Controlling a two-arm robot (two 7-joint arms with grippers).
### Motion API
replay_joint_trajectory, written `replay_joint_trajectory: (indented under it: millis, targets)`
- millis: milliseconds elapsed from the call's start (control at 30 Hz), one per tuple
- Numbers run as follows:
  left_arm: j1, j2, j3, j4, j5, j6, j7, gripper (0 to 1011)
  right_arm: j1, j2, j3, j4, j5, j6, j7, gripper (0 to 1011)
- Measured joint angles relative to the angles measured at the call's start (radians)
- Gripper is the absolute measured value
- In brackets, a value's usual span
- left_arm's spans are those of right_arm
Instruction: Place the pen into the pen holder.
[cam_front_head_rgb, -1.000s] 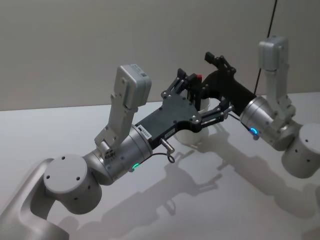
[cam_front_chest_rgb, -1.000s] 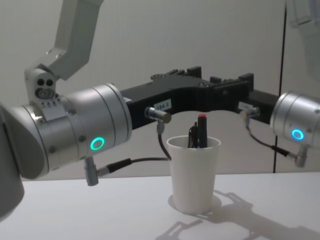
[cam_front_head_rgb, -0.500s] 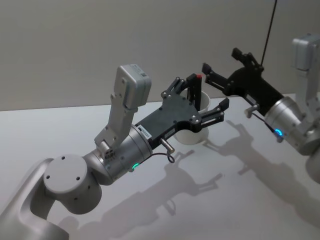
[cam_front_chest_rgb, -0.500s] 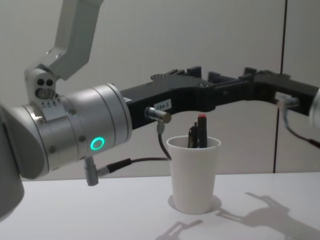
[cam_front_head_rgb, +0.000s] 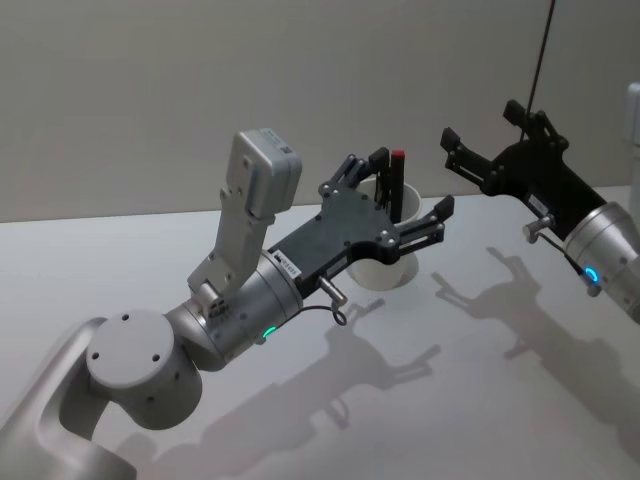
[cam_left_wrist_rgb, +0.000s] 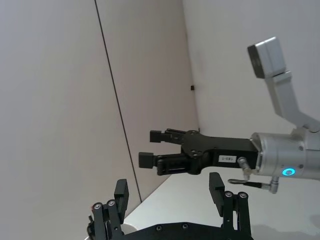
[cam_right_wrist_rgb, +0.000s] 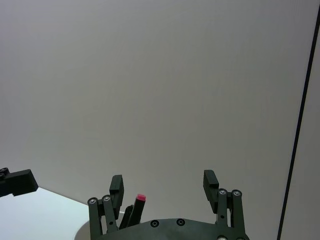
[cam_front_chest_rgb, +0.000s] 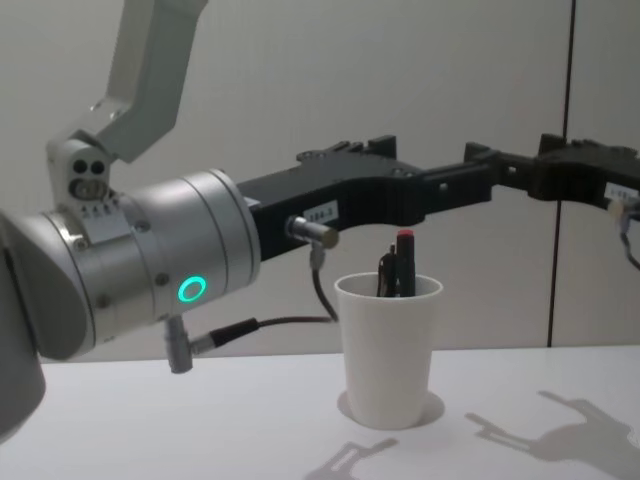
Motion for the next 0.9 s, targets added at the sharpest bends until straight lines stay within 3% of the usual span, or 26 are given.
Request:
replay_joint_trajectory:
  millis: [233, 900]
  targets:
    - [0.002, 0.023, 0.013, 0.002, 0.015, 0.005, 0.077, 1001, -0.036, -0.001, 0.011, -0.027, -0.013, 0.011, -0.02, 1001]
    - [0.008, 0.097, 0.053, 0.01, 0.064, 0.02, 0.327, 1001, -0.228, -0.003, 0.069, -0.17, -0.084, 0.065, -0.126, 1001]
